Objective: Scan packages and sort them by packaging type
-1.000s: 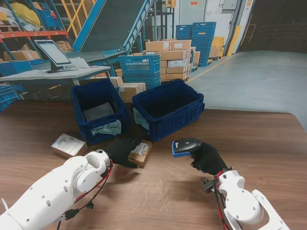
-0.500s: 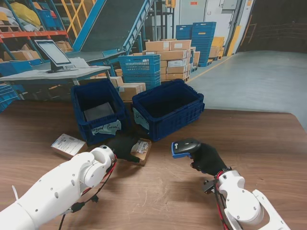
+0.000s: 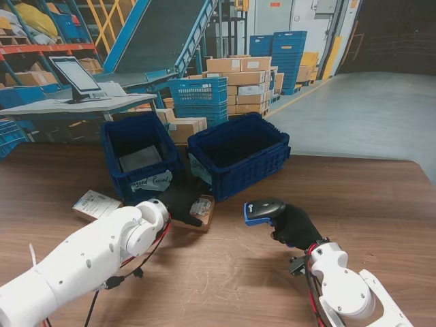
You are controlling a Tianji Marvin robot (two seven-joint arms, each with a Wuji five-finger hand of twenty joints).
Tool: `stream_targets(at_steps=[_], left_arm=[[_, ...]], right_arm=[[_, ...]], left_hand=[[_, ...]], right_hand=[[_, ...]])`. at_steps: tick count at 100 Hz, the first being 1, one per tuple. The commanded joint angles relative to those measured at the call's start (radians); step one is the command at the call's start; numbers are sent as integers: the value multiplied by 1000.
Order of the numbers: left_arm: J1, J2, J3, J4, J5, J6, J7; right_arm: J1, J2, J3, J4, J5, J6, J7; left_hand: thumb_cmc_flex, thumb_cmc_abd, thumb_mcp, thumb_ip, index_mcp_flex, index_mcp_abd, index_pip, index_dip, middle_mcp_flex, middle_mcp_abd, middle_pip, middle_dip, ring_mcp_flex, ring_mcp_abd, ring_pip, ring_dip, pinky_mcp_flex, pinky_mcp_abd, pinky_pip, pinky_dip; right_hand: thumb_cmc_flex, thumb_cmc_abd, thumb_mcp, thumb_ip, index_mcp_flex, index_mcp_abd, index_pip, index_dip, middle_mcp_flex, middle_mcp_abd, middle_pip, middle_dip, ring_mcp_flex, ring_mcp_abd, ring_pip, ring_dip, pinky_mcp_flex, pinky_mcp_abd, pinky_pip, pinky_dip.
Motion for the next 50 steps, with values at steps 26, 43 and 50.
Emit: stream_targets(at_steps=[26, 43, 50], left_arm=[[-67, -33, 67, 111, -123, -35, -78], [-62, -30, 67, 123, -142, -72, -92], [-51, -22, 59, 112, -135, -87, -97]], right_arm=[[-11, -3, 10, -7, 6, -9, 19], [-10, -4, 11, -5, 11, -9, 19], [-10, -4, 11, -4, 12, -10, 17]], left_hand=[[7, -52, 39, -21, 31, 55, -9, 0, -11, 39, -16, -19, -40, -12, -6, -18, -24, -10, -52, -72], [10, -64, 53, -21, 80, 61, 8, 8, 59, 42, 6, -10, 7, 0, 17, -6, -12, -6, -38, -79], [13, -69, 63, -20, 108, 59, 18, 13, 92, 37, 13, -2, 39, 5, 30, 3, 1, -6, -24, -78]], right_hand=[[95, 53, 133, 1, 54, -32, 77, 29, 14, 9, -4, 13, 25, 32, 16, 9, 10, -42, 57, 34], [94, 54, 133, 1, 54, -32, 76, 30, 14, 9, -4, 13, 25, 30, 16, 9, 10, -42, 56, 34], [94, 53, 133, 1, 54, -32, 76, 30, 14, 10, -4, 13, 26, 31, 16, 8, 10, -42, 56, 34]])
